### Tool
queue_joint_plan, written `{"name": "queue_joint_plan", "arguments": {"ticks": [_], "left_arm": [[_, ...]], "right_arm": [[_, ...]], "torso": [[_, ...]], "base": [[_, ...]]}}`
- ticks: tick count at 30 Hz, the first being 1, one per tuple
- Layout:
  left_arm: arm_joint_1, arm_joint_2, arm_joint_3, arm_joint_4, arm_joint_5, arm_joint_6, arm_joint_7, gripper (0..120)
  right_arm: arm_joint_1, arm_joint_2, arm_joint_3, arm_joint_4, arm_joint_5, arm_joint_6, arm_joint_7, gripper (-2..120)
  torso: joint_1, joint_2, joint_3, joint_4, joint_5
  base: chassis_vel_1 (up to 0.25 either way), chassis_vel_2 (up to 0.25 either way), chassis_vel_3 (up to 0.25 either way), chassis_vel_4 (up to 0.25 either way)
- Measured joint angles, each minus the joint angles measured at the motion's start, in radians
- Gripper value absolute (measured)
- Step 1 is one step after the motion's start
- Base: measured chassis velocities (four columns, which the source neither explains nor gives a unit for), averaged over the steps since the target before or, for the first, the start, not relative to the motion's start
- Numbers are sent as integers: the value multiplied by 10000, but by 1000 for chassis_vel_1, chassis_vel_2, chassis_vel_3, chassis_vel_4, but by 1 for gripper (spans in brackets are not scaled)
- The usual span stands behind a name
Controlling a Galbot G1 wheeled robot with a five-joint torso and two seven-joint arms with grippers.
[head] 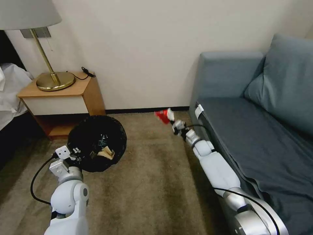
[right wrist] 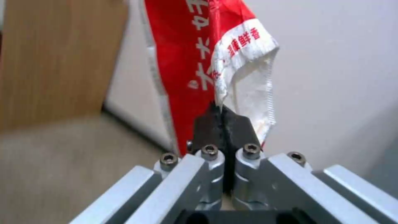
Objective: Pick up the trash bin, then pick up the garbage on the floor and place it into the trash bin.
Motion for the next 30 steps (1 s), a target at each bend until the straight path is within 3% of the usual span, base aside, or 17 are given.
{"name": "queue_joint_plan", "arguments": {"ticks": [3,9,14,23,30], "left_arm": [[-42,-67,10,103,-2,-40,21,1],[-52,-56,-6,201,-29,-88,32,1],[-178,-12,-52,245,-147,-95,36,1],[-59,-93,-118,87,-128,-95,26,1],[-12,-87,-161,68,-182,-99,17,1]], "right_arm": [[91,31,-610,952,534,114,455,0],[-27,25,-1546,2365,1246,-487,1016,0],[-66,407,-3472,4481,2162,-1571,1743,0],[-411,471,-5389,5602,2074,-2185,1888,0],[-743,264,-5553,5931,1919,-2187,1794,0]], "torso": [[0,0,0,0,-3],[0,0,0,-1,-3],[0,0,0,4,-3],[0,0,-1,1,-2],[0,0,-1,0,-1]], "base": [[0,0,0,0],[0,0,0,0],[0,0,0,0],[0,0,0,0],[0,0,0,0]]}}
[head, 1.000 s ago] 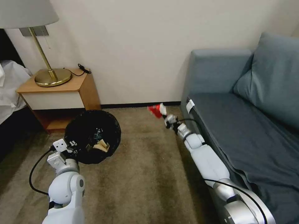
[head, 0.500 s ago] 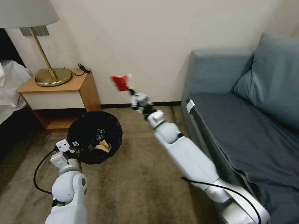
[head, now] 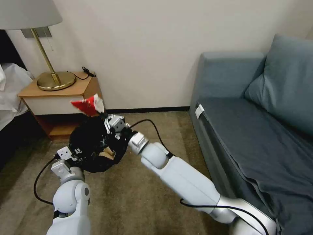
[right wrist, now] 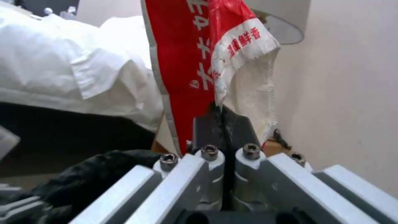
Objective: Pick up the trash bin, then pick up the garbage on the floor and place it into the trash bin.
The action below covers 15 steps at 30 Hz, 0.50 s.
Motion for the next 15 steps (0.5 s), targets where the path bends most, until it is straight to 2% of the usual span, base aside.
{"name": "queue_joint_plan", "arguments": {"ticks": [5,15], "left_arm": [[-28,-72,51,58,0,-36,0,1],[-75,-157,133,46,31,-40,-2,1]], "right_arm": [[-302,-82,-165,-44,-211,63,-122,0],[-499,134,-465,-1705,-918,555,-240,0]], "torso": [[0,0,0,0,0],[0,0,0,0,1]], "base": [[0,0,0,0],[0,0,0,0]]}}
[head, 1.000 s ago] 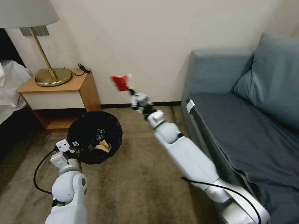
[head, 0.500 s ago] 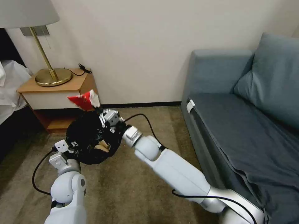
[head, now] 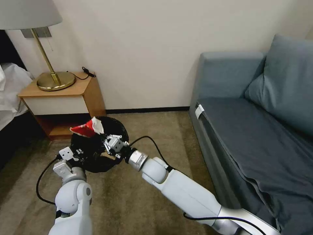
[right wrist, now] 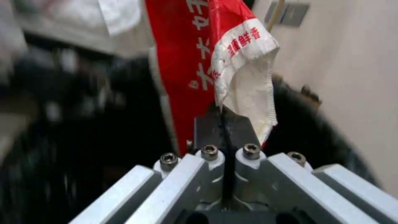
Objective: Pick up the trash bin, then pick up the garbage on the floor and place it into the trash bin.
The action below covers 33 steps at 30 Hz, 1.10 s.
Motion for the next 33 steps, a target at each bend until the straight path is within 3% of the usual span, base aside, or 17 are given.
{"name": "queue_joint_plan", "arguments": {"ticks": [5,14,20,22,30,32,33], "left_arm": [[13,-33,0,-19,-1,0,-1,1],[-29,-28,25,1,5,24,-10,1],[-26,-29,23,1,11,45,-20,1],[-23,-22,2,3,-44,88,-73,1],[-169,47,-114,147,-867,333,-650,1],[-368,145,-356,362,-1501,380,-1020,1],[-368,145,-356,362,-1501,380,-1020,1]], "right_arm": [[18,73,162,-304,-144,-51,24,5],[13,46,355,110,-112,-156,32,43],[6,0,709,480,-29,-180,31,57],[34,-78,1174,861,127,-247,50,71],[-319,-181,2819,1783,252,-273,8,93],[-985,-355,4262,2619,386,-283,-103,99],[-985,-355,4262,2619,386,-283,-103,99]], "torso": [[0,0,0,0,0],[0,-1,0,0,0],[0,0,0,1,1],[0,0,0,1,0],[0,0,0,0,0],[0,0,0,2,1],[0,0,0,2,1]], "base": [[0,0,0,0],[0,0,0,0],[0,0,0,0],[0,0,0,0],[0,0,0,0],[0,0,0,0],[0,0,0,0]]}}
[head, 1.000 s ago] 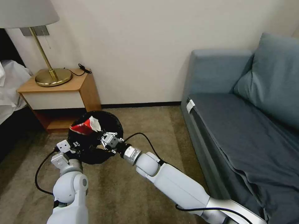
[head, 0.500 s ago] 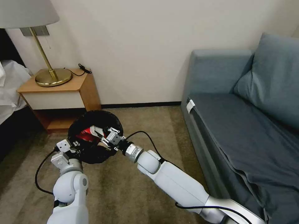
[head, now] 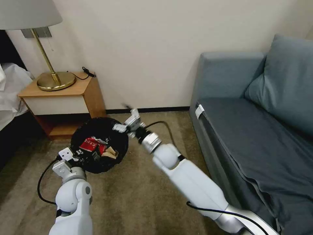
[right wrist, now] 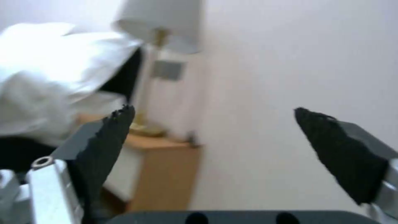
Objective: Pick up the trash bin, then pick up the garbage on the floor and place it into the trash bin.
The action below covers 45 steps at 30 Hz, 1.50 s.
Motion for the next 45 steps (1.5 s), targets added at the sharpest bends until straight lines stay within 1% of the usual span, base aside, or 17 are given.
{"name": "queue_joint_plan", "arguments": {"ticks": [3,5,6,7,9,11,12,14,15,17,23,34,36,38,42,44,45], "left_arm": [[-182,94,-227,223,-607,48,-221,1],[-602,241,-396,732,-1487,141,-607,1],[-602,241,-396,732,-1487,141,-607,1],[-891,299,-435,1113,-1960,141,-876,1],[-990,310,-446,1247,-2120,138,-974,1],[-1460,331,-540,1906,-2795,59,-1480,1],[-1460,331,-540,1906,-2795,59,-1480,1],[-1921,380,-706,2531,-3161,-160,-1987,1],[-1921,380,-706,2531,-3161,-160,-1987,1],[-2234,473,-804,3035,-3302,-387,-2275,1],[-2569,603,-984,3669,-3401,-629,-2312,1],[-2985,648,-1085,4480,-3409,-934,-2460,2],[-2986,637,-1085,4537,-3408,-952,-2458,4],[-2959,631,-1081,4551,-3408,-961,-2438,16],[-2933,630,-1078,4519,-3408,-962,-2440,24],[-2894,642,-1097,4385,-3404,-959,-2450,37],[-2894,642,-1097,4385,-3404,-959,-2450,37]], "right_arm": [[-732,-225,933,686,259,-28,-74,100],[-1495,-439,1840,1272,549,28,-129,100],[-1495,-439,1840,1272,549,28,-129,100],[-1948,-548,2354,1575,773,88,-134,100],[-2122,-587,2550,1685,862,114,-142,100],[-2801,-718,3301,1964,1101,341,-241,100],[-2801,-718,3301,1964,1101,341,-241,100],[-3370,-827,3906,2016,1463,544,-349,100],[-3370,-827,3906,2016,1463,544,-349,100],[-3805,-931,4363,1957,1938,698,-387,100],[-4211,-921,4919,1777,1959,1086,-625,100],[-4596,-860,5153,1843,1968,1226,-726,100],[-4620,-876,5195,1846,1964,1230,-738,100],[-4667,-902,5269,1893,1960,1230,-747,100],[-4685,-907,5310,1917,1949,1230,-756,100],[-4728,-890,5328,1995,1944,1227,-758,100],[-4728,-890,5328,1995,1944,1227,-758,100]], "torso": [[-1,0,0,-2,1],[0,0,0,-3,2],[0,0,0,-3,2],[0,-1,0,-3,1],[0,0,0,-2,1],[0,-1,0,-4,0],[0,-1,0,-4,0],[0,0,0,-3,1],[0,0,0,-3,1],[-1,0,-1,-3,-1],[0,-1,0,-1,1],[0,-1,0,-2,-1],[0,0,0,0,-2],[-1,0,0,-1,1],[0,0,0,-1,0],[0,0,0,-2,0],[0,0,0,-2,0]], "base": [[0,0,0,0],[0,0,0,0],[0,0,0,0],[0,0,0,0],[0,0,0,0],[0,0,0,0],[0,0,0,0],[0,0,0,0],[0,0,0,0],[0,0,0,0],[0,0,0,0],[0,0,0,0],[0,0,0,0],[0,0,0,0],[0,0,0,0],[0,0,0,0],[0,0,0,0]]}}
